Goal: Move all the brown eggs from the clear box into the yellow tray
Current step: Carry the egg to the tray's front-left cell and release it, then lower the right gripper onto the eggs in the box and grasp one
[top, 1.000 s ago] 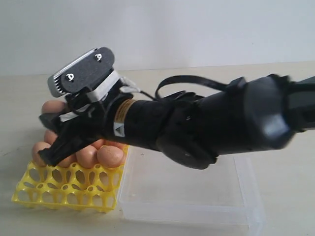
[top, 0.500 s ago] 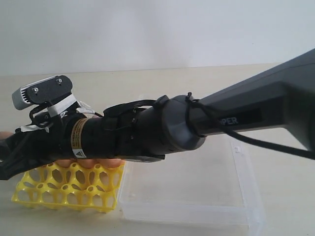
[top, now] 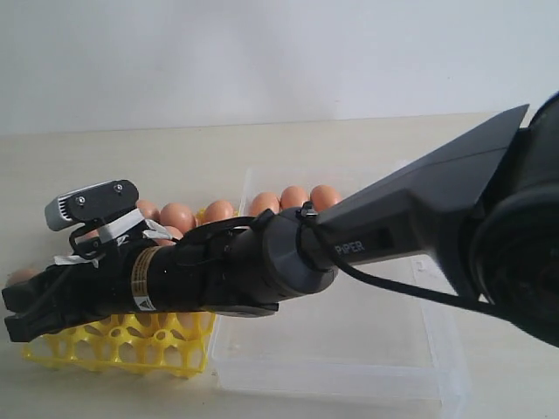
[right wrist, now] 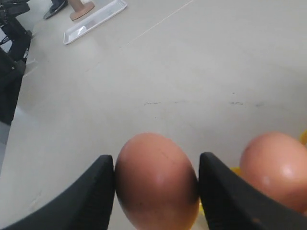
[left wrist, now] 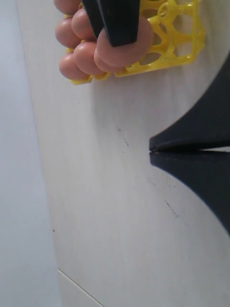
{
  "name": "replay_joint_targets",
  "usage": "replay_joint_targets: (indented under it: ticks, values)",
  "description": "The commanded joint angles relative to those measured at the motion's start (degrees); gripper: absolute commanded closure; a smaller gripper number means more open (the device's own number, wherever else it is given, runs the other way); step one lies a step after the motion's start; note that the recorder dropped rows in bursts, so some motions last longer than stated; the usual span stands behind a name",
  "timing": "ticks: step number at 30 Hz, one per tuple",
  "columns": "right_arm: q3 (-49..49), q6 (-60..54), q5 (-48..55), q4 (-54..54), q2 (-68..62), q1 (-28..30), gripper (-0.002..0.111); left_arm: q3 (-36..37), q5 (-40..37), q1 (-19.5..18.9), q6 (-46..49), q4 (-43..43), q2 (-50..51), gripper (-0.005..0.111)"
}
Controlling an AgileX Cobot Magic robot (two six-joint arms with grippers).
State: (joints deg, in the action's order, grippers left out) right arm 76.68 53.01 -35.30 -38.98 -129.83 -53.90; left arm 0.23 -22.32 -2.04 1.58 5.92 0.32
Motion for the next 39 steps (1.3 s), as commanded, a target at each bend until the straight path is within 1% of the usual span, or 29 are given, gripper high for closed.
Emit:
replay_joint_targets:
  ticks: [1,3,5,7,8,12,14,16,17,19,20,22,24,25,27,30,33,35,39]
  values:
    - [0.4,-1.1,-0.5,3.7,-0.1,0.1,0.083,-0.2,0.5,0.3,-0.3,-0.1,-0.3,0.107]
    - [0.4,-1.1,0.1,4.6,-0.1,0.1,0.068,-0.2,0.5,0.3,-0.3,-0.1,-0.3,0.107]
    - [0.4,-1.4,0.2,4.9,-0.1,0.4,0.057,-0.2,0.5,0.3,-0.3,-0.1,-0.3,0.107]
    - [0.4,-1.4,0.2,6.0,-0.1,0.6,0.051,-0.2,0.5,0.3,-0.3,-0.1,-0.3,0.107]
    - [0.4,-1.4,0.2,6.0,-0.1,0.6,0.050,-0.2,0.5,0.3,-0.3,-0.1,-0.3,0.107]
    - [0.4,-1.4,2.0,6.0,1.1,0.7,0.049,-0.2,0.5,0.3,-0.3,-0.1,-0.3,0.107]
    - [0.4,-1.4,4.9,5.9,3.1,0.7,0.051,-0.2,0.5,0.3,-0.3,-0.1,-0.3,0.107]
    - [0.4,-1.5,10.3,5.1,6.9,0.7,0.054,-0.2,0.5,0.3,-0.3,-0.1,-0.3,0.107]
    - [0.4,-1.6,14.1,4.3,8.8,0.8,0.057,-0.2,0.5,0.3,-0.3,-0.1,-0.3,0.107]
    - [0.4,-5.0,26.7,4.2,14.4,0.8,0.065,-0.2,0.5,0.3,-0.3,-0.1,-0.3,0.107]
    - [0.4,-9.3,32.3,4.6,16.7,0.8,0.069,-0.2,0.5,0.3,-0.3,-0.1,-0.3,0.107]
    - [0.4,-20.7,46.8,6.4,21.4,1.3,0.075,-0.2,0.5,0.3,-0.3,-0.1,-0.3,0.107]
    - [0.4,-26.5,58.4,7.9,24.5,2.9,0.076,-0.2,0.5,0.3,-0.3,-0.1,-0.3,0.107]
    - [0.4,-27.1,62.6,8.1,25.4,4.3,0.076,-0.2,0.5,0.3,-0.3,-0.1,-0.3,0.107]
    - [0.4,-27.1,67.5,8.9,26.2,7.6,0.075,-0.2,0.5,0.3,-0.3,-0.1,-0.3,0.107]
    - [0.4,-26.8,70.5,11.2,25.8,12.4,0.068,-0.2,0.5,0.3,-0.3,-0.1,-0.3,0.107]
    - [0.4,-24.6,70.6,13.7,23.9,16.7,0.063,-0.2,0.5,0.3,-0.3,-0.1,-0.3,0.107]
    - [0.4,-24.5,70.5,14.6,22.7,19.1,0.061,-0.2,0.5,0.3,-0.3,-0.1,-0.3,0.107]
    - [0.4,-24.5,68.1,14.8,19.6,23.3,0.060,-0.2,0.5,0.3,-0.3,-0.1,-0.3,0.107]
